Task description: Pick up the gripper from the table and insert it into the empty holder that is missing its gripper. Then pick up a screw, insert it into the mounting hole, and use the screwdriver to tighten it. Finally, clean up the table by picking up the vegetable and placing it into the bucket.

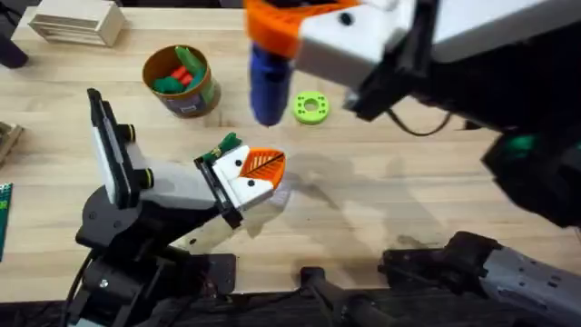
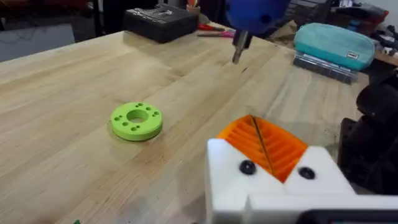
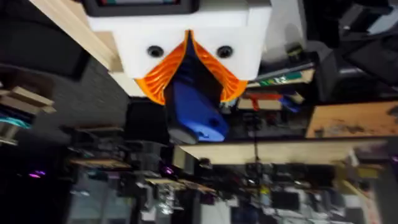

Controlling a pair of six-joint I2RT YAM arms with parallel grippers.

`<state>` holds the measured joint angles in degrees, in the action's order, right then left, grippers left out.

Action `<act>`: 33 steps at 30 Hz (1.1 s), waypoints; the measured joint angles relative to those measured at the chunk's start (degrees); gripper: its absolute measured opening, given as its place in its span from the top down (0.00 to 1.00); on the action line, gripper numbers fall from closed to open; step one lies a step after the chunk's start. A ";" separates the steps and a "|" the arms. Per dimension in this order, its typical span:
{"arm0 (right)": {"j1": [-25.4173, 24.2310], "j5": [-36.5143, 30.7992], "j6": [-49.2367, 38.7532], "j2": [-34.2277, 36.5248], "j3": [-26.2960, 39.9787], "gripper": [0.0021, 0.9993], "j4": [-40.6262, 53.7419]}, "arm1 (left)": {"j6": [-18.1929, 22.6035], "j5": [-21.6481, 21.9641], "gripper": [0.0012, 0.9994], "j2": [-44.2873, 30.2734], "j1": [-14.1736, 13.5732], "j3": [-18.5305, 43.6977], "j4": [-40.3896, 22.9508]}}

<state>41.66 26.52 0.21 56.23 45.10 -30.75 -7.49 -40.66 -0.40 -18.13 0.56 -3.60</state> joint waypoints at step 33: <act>7.46 -0.34 4.11 7.76 -0.02 0.97 -4.85 | 0.00 0.00 0.99 0.00 0.00 0.00 -0.01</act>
<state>49.12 26.17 4.32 63.99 45.08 -35.59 -7.49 -40.66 -0.40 -18.13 0.56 -3.61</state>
